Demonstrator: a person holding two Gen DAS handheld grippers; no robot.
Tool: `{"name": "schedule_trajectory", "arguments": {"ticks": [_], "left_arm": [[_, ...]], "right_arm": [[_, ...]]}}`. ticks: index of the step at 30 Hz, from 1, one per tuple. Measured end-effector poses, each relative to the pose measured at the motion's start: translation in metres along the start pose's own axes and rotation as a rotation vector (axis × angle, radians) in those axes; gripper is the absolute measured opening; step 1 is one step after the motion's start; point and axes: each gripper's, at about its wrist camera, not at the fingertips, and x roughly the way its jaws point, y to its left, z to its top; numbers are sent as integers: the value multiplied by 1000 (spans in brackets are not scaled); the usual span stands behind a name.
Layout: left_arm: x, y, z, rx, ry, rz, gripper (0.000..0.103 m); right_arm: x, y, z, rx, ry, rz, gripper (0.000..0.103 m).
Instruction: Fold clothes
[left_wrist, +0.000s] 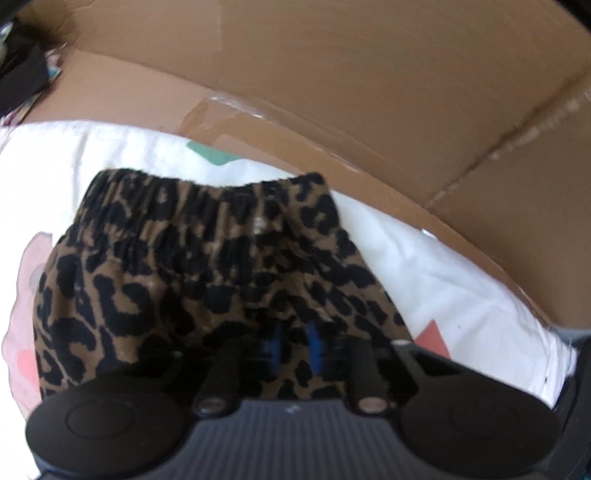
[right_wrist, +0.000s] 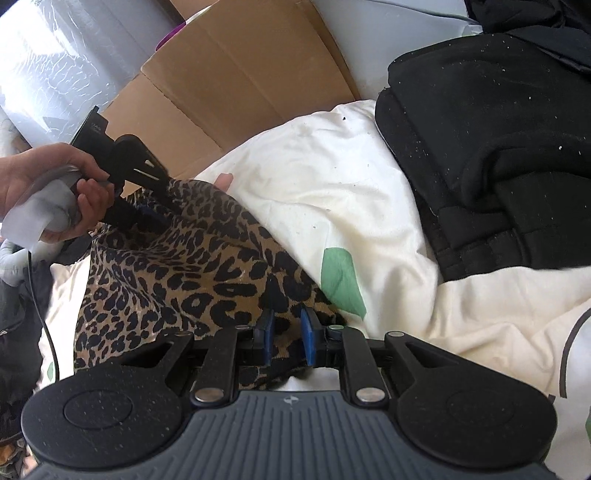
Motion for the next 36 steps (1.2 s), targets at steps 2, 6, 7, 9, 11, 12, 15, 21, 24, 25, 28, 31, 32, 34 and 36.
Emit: {"name": "schedule_trajectory", "arguments": {"ticks": [2,6,7,9,11,12,15,21,24,25,28,31,32,34,36], "left_arm": [[0,7,2,-20,6,-32,7],[-8,16,3,-25,9,-86,1],[-12,18,3,-29,5,-99,0],[-23,18,4,-21,-10,-125,0],[-35,17,5,-9,-26,-157,0],[-42,16,5,-3,-33,-174,0],[-58,13,6,10,-46,-217,0],[-79,-2,4,42,-73,-281,0],[-76,-8,5,48,-73,-278,0],[-73,-10,6,47,-72,-277,0],[-57,-13,10,40,-65,-277,0],[-40,-13,14,31,-47,-281,0],[-35,-13,15,29,-38,-284,0],[-22,-10,18,26,-15,-266,1],[-10,-7,19,10,14,-251,3]], "right_arm": [[0,0,-1,3,-2,-2,22],[0,1,-1,12,-2,-6,22],[0,0,-1,12,-1,-5,22],[0,0,-1,11,1,-2,22],[-1,-1,-1,9,3,-1,22],[-1,-1,-1,10,4,0,22],[-2,-1,-2,14,3,-2,22],[-4,1,-2,15,6,-6,22],[-5,1,-2,11,9,-8,22],[-5,1,-2,10,9,-8,22],[-6,1,0,8,14,-9,22],[-7,0,1,5,21,-9,22],[-7,1,2,2,23,-9,22],[-7,2,2,-8,29,-11,22],[-6,4,2,-19,34,-13,22]]}}
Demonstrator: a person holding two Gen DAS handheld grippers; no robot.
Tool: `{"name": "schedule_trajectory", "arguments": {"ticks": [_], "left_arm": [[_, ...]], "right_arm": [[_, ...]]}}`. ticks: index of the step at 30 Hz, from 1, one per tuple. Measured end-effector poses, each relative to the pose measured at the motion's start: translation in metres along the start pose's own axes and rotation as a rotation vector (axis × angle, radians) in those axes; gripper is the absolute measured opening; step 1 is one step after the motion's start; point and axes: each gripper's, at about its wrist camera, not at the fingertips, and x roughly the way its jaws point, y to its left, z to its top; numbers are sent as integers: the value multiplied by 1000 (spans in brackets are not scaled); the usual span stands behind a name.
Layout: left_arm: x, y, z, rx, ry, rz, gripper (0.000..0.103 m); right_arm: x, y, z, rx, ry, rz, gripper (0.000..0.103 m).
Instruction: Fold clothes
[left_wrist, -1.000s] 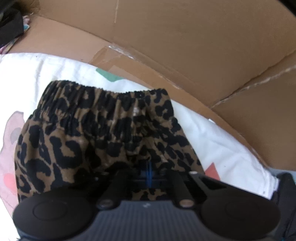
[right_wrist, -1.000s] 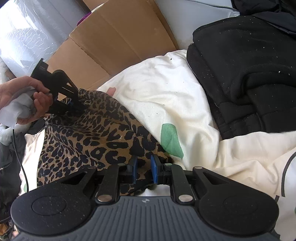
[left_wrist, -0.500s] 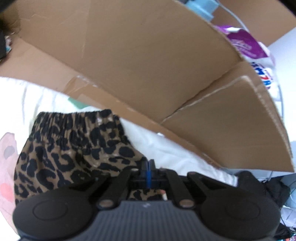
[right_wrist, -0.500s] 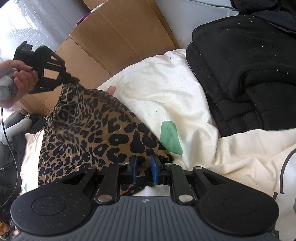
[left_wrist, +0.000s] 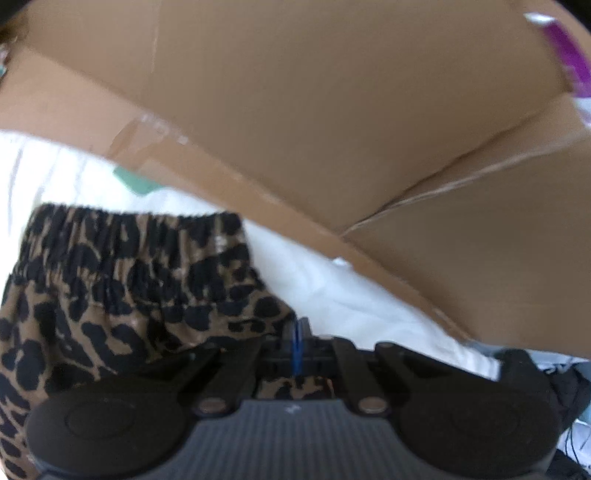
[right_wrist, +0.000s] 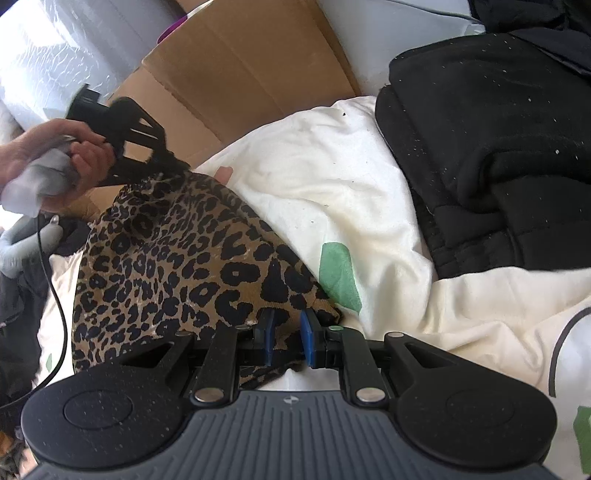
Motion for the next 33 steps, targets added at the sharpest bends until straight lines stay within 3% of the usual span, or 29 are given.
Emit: {"name": "schedule_trajectory", "arguments": {"ticks": [2,4,6,16,22,33], "left_arm": [[0,1,-2,-4,3,-4,4],[-8,-5,-7,17,-1,-11,21],[-13,-11,-11,40,-4,-7,26],[-32,-43,-39,101,58,11,26],[-22,-55,-54,126,103,1,20],[9,-49,-72,120,157,85,20]], "right_arm": [[0,0,0,7,2,1,22],[0,0,0,11,3,1,22],[0,0,0,8,3,-2,22],[0,0,-4,25,-9,-5,22],[0,-1,-4,37,-11,-4,22],[1,-1,-3,38,-10,0,22]]}}
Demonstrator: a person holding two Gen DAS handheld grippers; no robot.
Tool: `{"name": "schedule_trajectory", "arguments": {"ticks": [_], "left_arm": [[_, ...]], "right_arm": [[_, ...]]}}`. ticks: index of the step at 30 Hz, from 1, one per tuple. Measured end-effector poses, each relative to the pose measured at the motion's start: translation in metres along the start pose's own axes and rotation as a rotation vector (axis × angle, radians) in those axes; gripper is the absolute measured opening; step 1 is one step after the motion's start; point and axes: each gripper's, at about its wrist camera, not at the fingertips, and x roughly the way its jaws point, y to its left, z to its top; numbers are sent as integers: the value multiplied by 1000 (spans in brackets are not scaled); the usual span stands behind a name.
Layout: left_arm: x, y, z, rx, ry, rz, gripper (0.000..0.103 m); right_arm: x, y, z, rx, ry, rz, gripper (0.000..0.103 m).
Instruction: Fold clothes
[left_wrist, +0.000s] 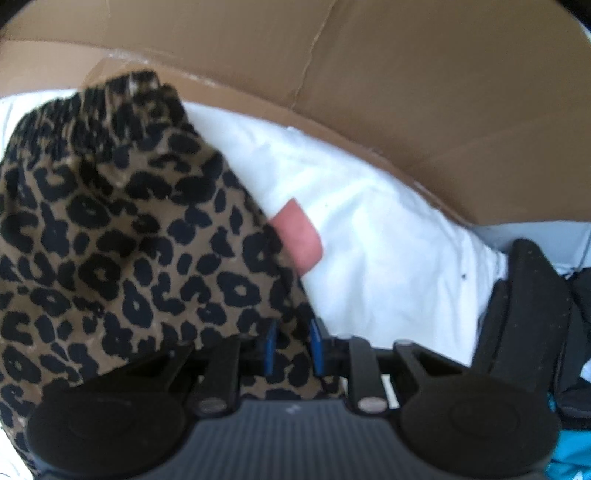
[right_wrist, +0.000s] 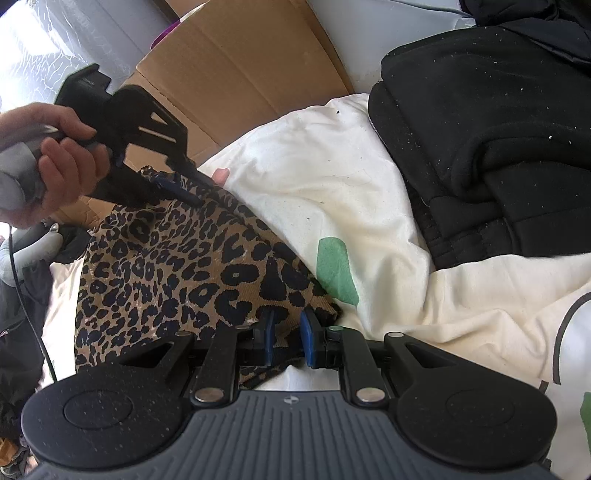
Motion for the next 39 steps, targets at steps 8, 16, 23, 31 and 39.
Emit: {"name": "schedule_trajectory", "arguments": {"ticks": [8,16,23,31,39], "left_arm": [[18,-4,1,-1,6,31,19],[23,-4,5,-9,19,62,4],[8,3,2,-21,-7,11,0],[-12,-11,0,25,-25,-31,0],[-12,-17,4,29,-17,-50,0]], "right_arm": [[0,2,1,-7,3,-3,22],[-1,3,1,-9,5,-3,22],[0,1,2,7,3,-5,22],[-6,9,3,7,-13,-27,23],[-19,17,11,-7,-65,-10,23]]}}
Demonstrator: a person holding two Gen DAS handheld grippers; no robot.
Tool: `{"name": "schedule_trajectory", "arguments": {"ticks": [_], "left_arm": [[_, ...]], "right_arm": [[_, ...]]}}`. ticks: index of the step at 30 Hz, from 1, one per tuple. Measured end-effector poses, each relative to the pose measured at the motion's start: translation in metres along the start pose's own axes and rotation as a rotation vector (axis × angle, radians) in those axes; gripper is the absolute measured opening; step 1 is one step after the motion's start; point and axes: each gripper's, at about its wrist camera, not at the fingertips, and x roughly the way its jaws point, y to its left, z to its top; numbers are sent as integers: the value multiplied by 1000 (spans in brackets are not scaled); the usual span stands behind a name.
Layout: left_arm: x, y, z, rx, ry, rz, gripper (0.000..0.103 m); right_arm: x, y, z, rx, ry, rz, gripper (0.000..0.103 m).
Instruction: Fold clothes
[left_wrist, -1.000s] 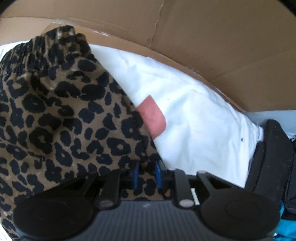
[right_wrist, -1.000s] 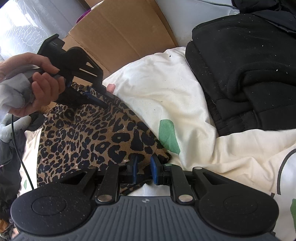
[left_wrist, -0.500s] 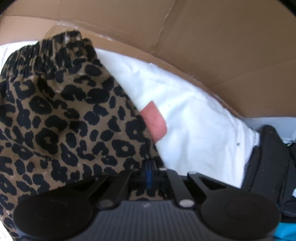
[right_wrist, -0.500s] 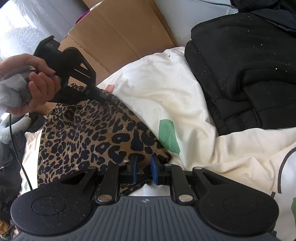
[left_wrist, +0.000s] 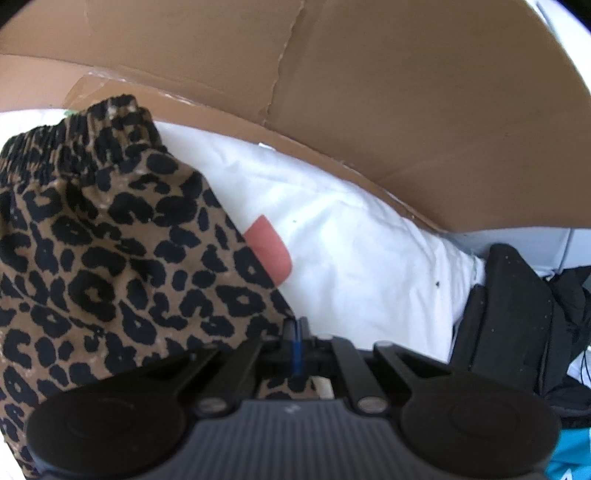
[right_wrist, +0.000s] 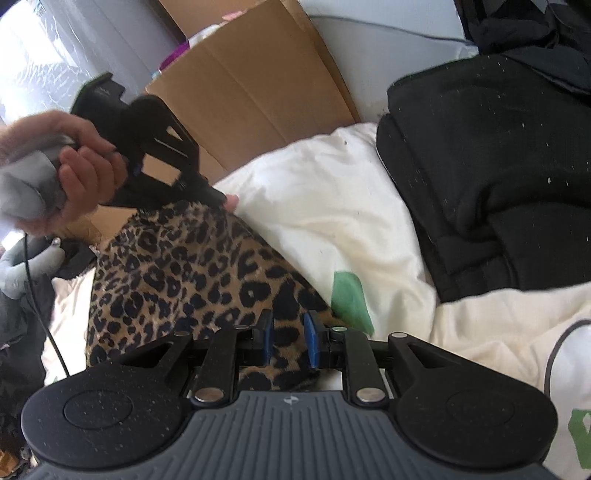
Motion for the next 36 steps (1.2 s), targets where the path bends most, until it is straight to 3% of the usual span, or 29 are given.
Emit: {"name": "schedule_trajectory", "arguments": {"ticks": [12,18,21,22,23,27,30,36], "left_arm": [[27,-4,8,-5,31,-33,0],[26,-6,10,3,42,-33,0],[8,-8,13,63,17,-38,0],[1,-6,15,78,6,-31,1],[-6,-5,16,93,-4,-24,1],[-31,5,20,144,-57,19,10],[-38,13,18,192,-81,58,10],[-17,29,15,240,-81,116,10]], "right_arm": [[29,31,25,20,28,91,22],[58,26,21,18,106,27,25],[58,18,18,24,103,7,14],[58,15,17,29,101,-5,5],[58,13,17,34,98,-18,4],[60,9,17,37,89,-26,4],[59,10,19,23,78,-42,4],[65,3,26,35,61,-60,4]]}}
